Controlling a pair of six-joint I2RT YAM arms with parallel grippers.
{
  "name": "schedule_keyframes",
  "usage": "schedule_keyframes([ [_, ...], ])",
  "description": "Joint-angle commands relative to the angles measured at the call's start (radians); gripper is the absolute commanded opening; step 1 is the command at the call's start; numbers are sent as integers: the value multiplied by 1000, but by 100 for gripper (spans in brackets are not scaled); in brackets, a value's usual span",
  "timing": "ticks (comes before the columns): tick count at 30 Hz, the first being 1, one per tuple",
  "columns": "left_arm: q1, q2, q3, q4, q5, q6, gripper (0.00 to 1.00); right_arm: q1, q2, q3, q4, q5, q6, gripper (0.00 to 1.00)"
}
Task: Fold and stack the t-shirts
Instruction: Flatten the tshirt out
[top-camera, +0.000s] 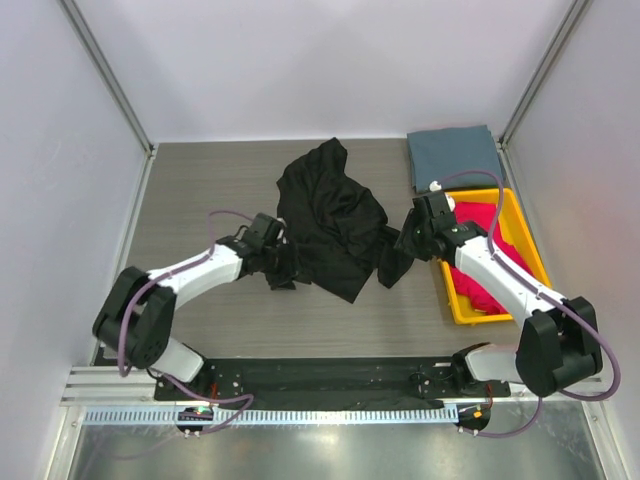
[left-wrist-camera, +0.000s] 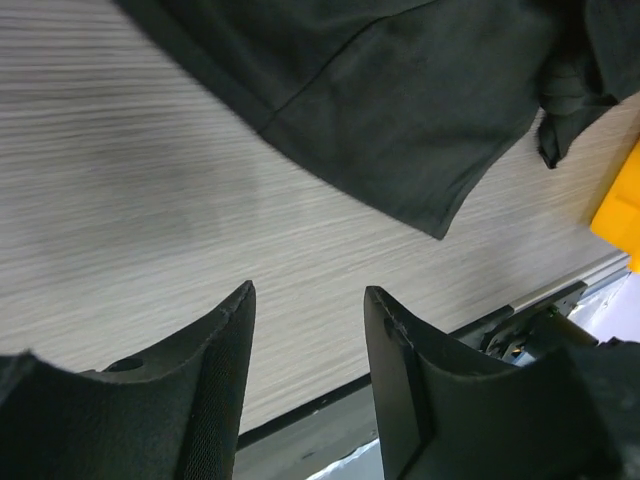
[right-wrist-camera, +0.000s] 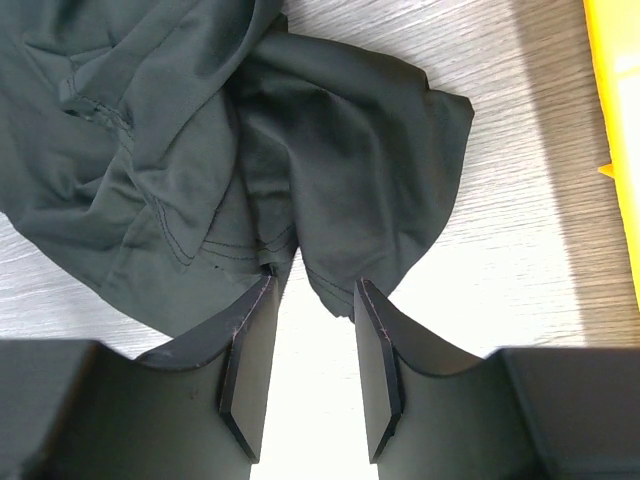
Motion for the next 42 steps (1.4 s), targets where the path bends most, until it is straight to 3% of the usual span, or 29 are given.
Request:
schedule_keyframes([
  [1, -69, 99, 71, 154, 20, -118, 49, 6, -37, 18, 7, -1, -20, 42],
  [6, -170, 234, 130, 175, -35, -193, 48, 6, -70, 9, 9, -16, -17, 41],
  [13, -187, 346, 159, 176, -85, -206, 46, 6, -125, -26, 19, -21, -14, 41],
  [15, -186, 365, 169, 159, -96, -190, 35, 5, -128, -26, 19, -22, -20, 41],
  [16, -183, 375, 171, 130, -110, -180, 21, 6, -129, -25, 19, -22, -22, 41],
  [20, -112, 328, 157, 50, -131, -111, 0, 8, -116, -34, 34, -64, -6, 40],
  [25, 46, 161, 73, -26, -134, -17, 0, 34, -109, -63, 65, -71, 8, 35],
  [31, 190, 16, 85, -207, -266, 109, 1, 78, -105, -61, 76, -70, 20, 36],
  [33, 193, -2, 105, -249, -335, 127, 10, 88, -102, -58, 82, -70, 23, 36],
  [34, 193, -17, 110, -253, -335, 132, 24, 91, -100, -57, 84, -70, 23, 36],
  [37, 193, -49, 96, -246, -293, 144, 37, 100, -94, -52, 84, -70, 23, 36],
  [42, 195, -57, 41, -243, -279, 159, 39, 109, -94, -49, 91, -70, 28, 36],
])
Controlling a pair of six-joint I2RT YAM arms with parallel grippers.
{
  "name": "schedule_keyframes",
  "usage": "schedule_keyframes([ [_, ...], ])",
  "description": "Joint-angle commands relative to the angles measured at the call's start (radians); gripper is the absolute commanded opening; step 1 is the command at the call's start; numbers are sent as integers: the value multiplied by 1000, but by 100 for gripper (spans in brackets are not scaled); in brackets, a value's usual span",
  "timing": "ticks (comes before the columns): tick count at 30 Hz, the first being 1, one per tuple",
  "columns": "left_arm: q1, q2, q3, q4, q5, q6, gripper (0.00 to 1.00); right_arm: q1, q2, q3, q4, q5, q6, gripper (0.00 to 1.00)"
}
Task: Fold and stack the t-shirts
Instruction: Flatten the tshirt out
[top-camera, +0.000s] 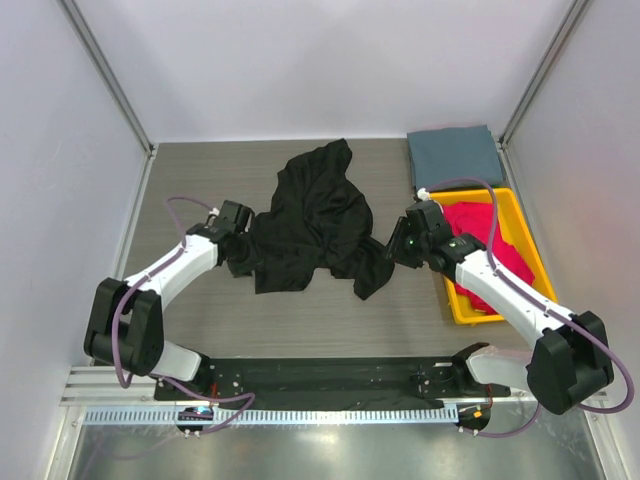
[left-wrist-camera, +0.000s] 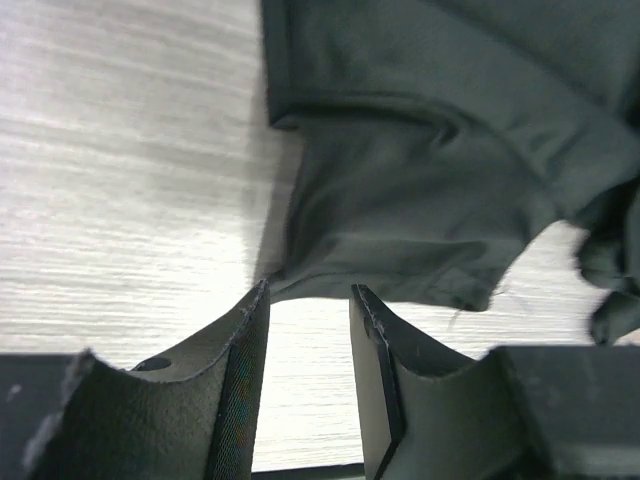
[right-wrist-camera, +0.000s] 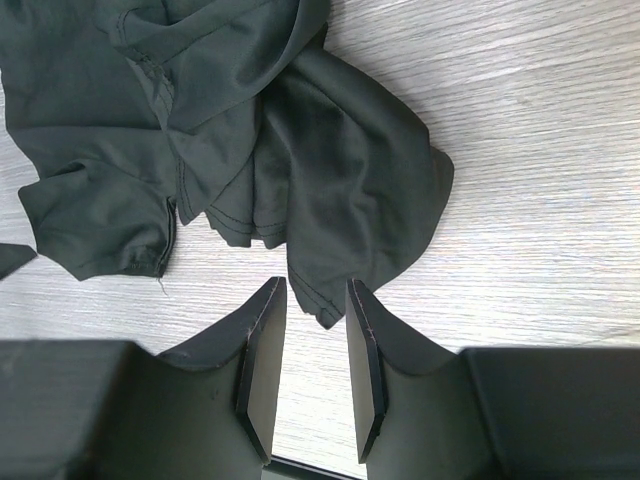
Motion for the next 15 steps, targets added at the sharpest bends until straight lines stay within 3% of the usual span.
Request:
schedule_keyframes([
  [1, -4, -20, -33, -24, -6, 35, 40, 12, -5, 18, 41, -3, 14, 36],
  [15, -4, 66, -142, 103, 89, -9, 33, 18, -22, -29, 54, -20, -15, 36],
])
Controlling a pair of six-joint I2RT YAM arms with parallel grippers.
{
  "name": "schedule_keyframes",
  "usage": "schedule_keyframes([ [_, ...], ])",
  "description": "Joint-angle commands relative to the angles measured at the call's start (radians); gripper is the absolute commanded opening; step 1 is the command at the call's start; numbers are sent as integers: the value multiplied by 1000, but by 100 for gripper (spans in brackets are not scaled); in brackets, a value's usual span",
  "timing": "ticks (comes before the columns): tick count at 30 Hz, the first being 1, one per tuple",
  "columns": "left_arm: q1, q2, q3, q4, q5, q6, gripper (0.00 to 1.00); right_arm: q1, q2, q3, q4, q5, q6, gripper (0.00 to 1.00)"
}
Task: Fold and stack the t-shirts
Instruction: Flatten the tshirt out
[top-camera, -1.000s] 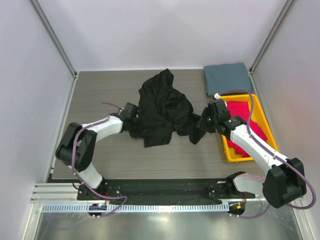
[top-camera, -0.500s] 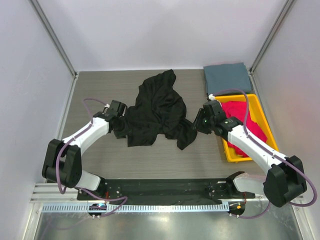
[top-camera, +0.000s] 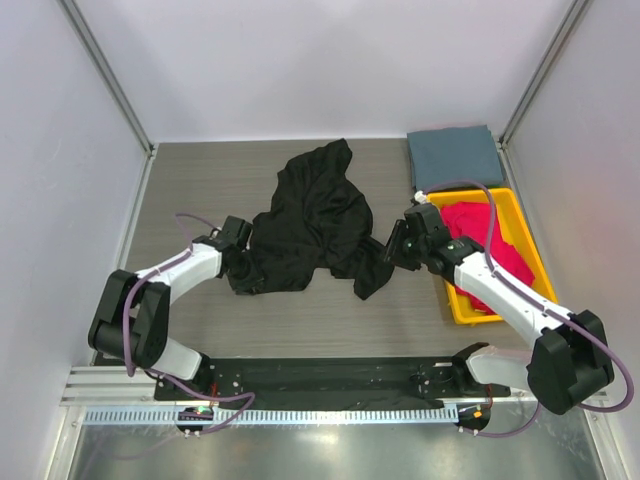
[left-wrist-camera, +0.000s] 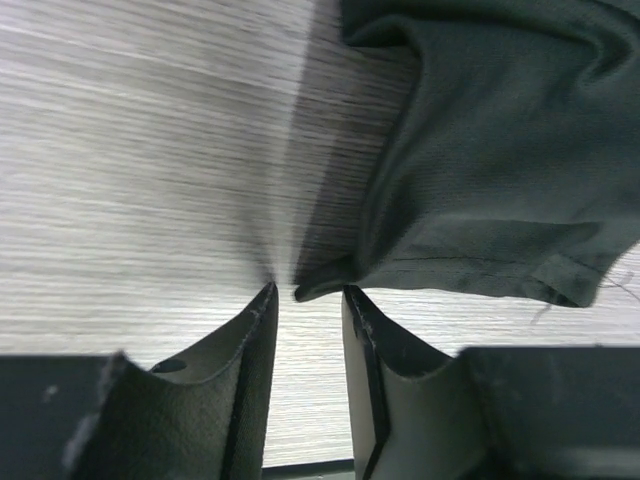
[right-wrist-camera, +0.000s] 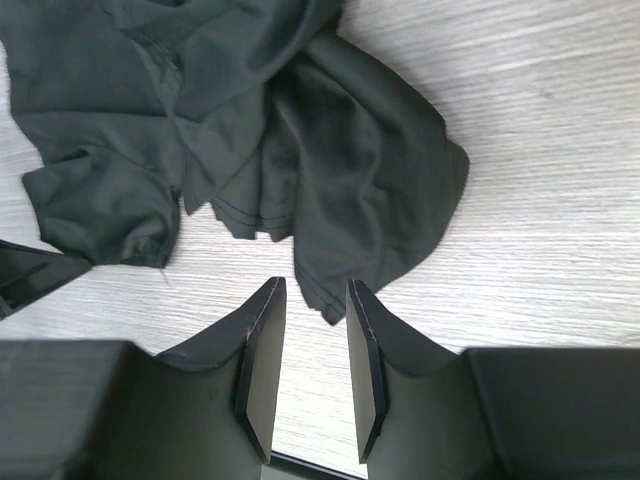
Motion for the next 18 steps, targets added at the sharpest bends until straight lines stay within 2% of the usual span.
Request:
schedule_keyframes([
  [1, -2, 35, -16, 64, 47, -20, 32, 12, -16, -12, 22, 42, -22, 36],
  [2, -4, 39, -21, 73, 51, -21, 31, 17, -7, -7, 15, 59, -28, 37],
  [5, -2, 35, -22, 83, 50, -21, 15, 67, 56, 5, -1, 122, -60, 40],
  [6, -2, 32, -13, 79, 38, -14, 5, 116, 93, 19, -1, 149, -65, 41],
  [7, -4, 29, -4, 70, 30, -7, 0, 139, 118, 28, 2, 158, -69, 42],
  [10, -4, 6, 53, 5, -8, 26, 0, 225, 199, 80, 31, 171, -91, 45],
  [13, -4, -31, 65, -33, -34, 42, 0, 258, 272, 141, 74, 197, -91, 47],
  [18, -2, -80, 10, 36, 77, 8, 0, 297, 412, 281, 125, 278, -106, 49],
])
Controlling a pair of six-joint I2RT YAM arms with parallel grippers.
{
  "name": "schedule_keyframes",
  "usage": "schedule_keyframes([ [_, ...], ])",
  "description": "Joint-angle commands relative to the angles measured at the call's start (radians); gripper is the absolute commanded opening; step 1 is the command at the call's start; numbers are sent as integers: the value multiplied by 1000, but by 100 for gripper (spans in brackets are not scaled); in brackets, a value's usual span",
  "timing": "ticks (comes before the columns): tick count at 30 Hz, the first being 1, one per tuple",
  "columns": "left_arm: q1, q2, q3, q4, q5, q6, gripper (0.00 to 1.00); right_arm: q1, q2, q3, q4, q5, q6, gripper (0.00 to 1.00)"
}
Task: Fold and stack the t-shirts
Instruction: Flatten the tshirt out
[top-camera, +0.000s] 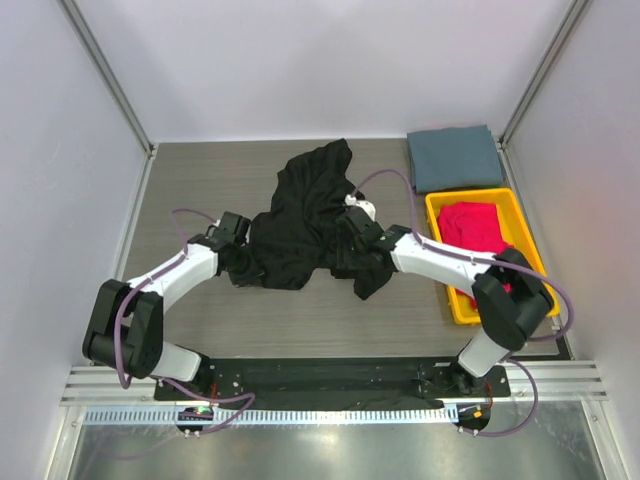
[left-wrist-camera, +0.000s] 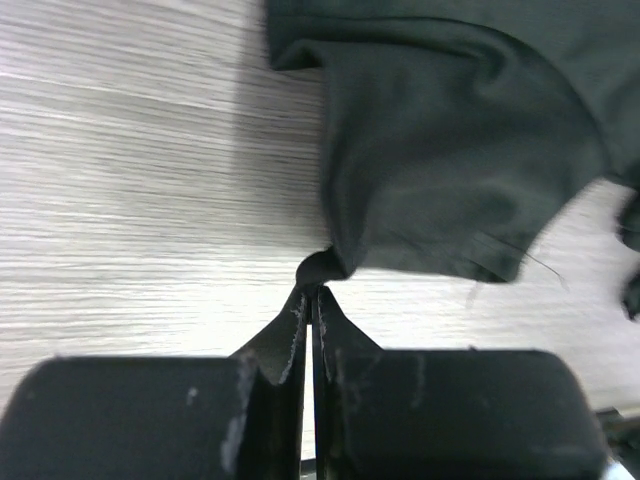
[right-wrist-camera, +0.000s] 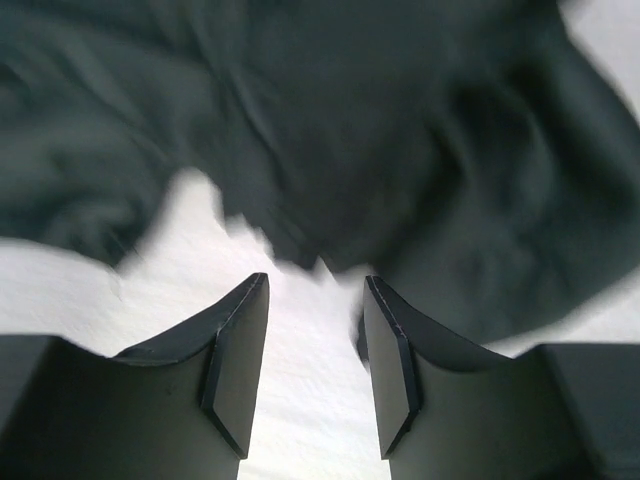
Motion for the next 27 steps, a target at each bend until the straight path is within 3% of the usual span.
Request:
schedule_keyframes([
  [1, -1, -45, -38, 42, 90, -18, 0, 20, 75, 118, 92, 90, -27, 49],
  [8, -3, -68, -39, 40, 101, 1, 0, 74, 294, 288, 11, 234, -31, 49],
  [12, -3, -106, -27, 31, 78, -8, 0, 75, 365, 340, -3, 240, -28, 49],
  [13, -1, -118, -19, 23, 70, -5, 0, 75, 369, 346, -10, 261, -28, 46],
  [17, 16, -144, 20, -52, 19, 22, 0, 71, 356, 383, -105, 413, -21, 6],
  [22, 86, -218, 79, -141, -50, 77, 0, 23, 235, 382, -216, 515, -28, 3],
  [27, 121, -308, 128, -237, -174, 114, 0, -107, 110, 293, -193, 483, -53, 6],
])
